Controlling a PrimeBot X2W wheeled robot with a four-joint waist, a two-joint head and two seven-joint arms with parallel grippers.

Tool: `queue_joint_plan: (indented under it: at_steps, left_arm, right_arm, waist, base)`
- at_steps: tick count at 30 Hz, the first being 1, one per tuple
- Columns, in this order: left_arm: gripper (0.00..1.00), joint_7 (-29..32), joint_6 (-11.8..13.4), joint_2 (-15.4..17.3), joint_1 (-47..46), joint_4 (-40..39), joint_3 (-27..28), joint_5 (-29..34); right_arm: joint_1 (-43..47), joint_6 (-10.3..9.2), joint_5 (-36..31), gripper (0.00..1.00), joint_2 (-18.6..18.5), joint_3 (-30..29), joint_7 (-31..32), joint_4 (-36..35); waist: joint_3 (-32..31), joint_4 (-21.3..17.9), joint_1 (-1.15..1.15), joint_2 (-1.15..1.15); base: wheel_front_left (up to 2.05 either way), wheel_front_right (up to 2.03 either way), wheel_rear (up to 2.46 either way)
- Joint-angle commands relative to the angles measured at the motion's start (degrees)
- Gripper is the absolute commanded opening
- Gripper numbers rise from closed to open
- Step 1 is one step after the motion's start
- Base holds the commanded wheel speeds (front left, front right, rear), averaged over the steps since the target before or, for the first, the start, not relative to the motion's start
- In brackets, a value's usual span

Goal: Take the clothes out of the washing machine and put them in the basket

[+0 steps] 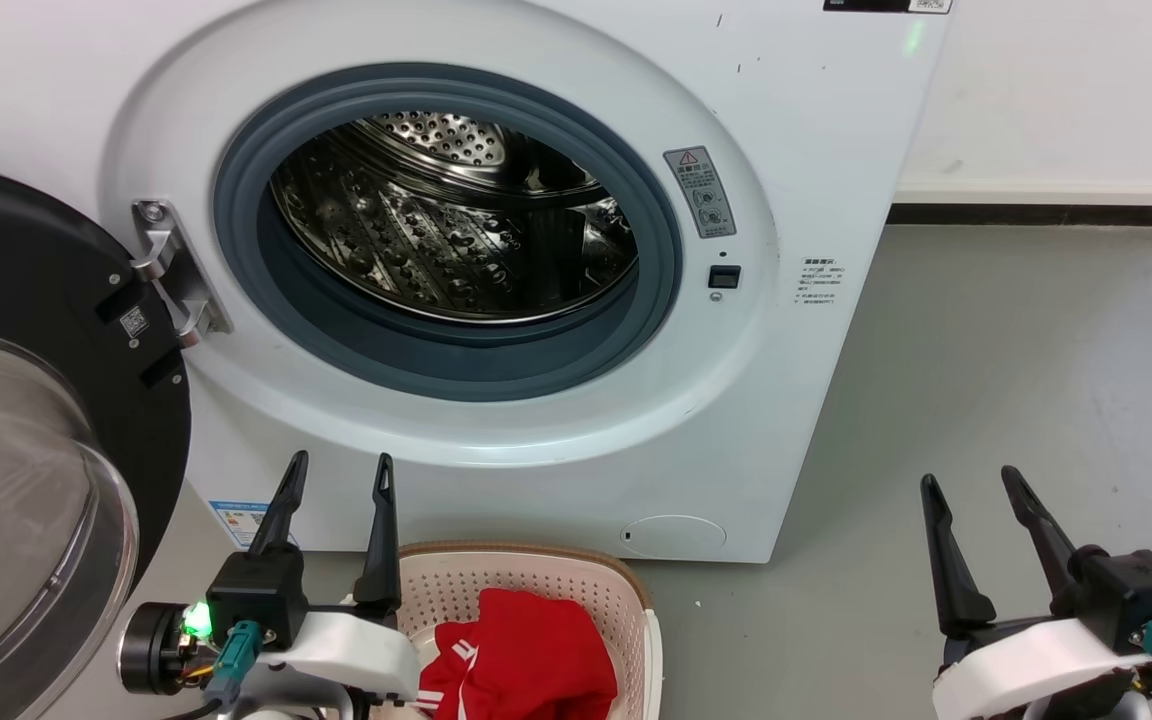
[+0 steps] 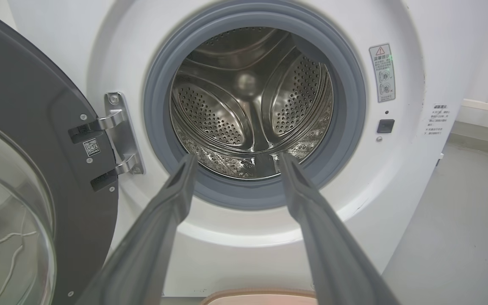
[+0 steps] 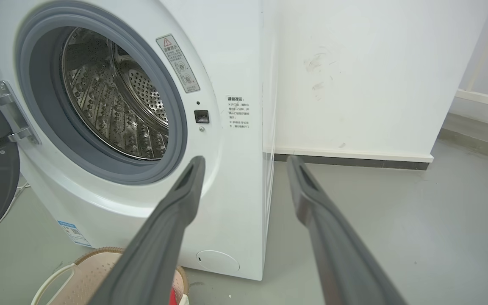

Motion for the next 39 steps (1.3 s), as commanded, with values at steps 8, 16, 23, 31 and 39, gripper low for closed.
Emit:
queue_joint_plan:
  at_steps: [8, 16, 23, 31, 39]
  left_arm:
    - [1.0, 0.0, 0.3, 0.6, 0.4, 1.0, 0.5, -0.8]
    - [1.0, -0.4, 0.5, 0.8, 0.1, 1.7, 0.4, -1.4]
    - [1.0, -0.6, 0.7, 0.9, 0.0, 2.0, 0.2, -1.6]
    - [0.0, -0.3, 0.6, 0.9, 0.3, 2.8, 0.0, -2.0]
    - [0.0, 1.6, -0.9, 0.2, -0.1, 3.8, 1.6, -10.7]
  right_arm:
    - [1.0, -0.04, 0.2, 1.0, 0.2, -0.1, 0.2, -0.4]
    - [1.2, -0.04, 0.6, 1.0, 0.2, 0.1, 0.0, -0.5]
    - [1.1, -0.04, 0.8, 1.0, 0.2, 0.2, 0.0, -0.4]
    - [0.7, 0.0, 0.9, 0.0, 0.0, 0.7, 0.1, 0.8]
    - [-0.1, 0.0, 10.6, 0.0, -0.5, 0.7, 0.7, 2.2]
  waist:
    - [-0.2, -1.0, 0.01, 0.0]
    - [-0.2, -1.1, 0.01, 0.0]
    - [-0.3, -1.2, 0.01, 0.0]
    - [-0.3, -1.4, 0.01, 0.0]
    - [-0.3, -1.4, 0.01, 0.0]
  base:
    - [0.0, 0.0, 0.0]
    - [0.0, 0.0, 0.0]
    - [0.0, 0.0, 0.0]
    - [0.0, 0.0, 0.0]
    - [0.0, 0.0, 0.0]
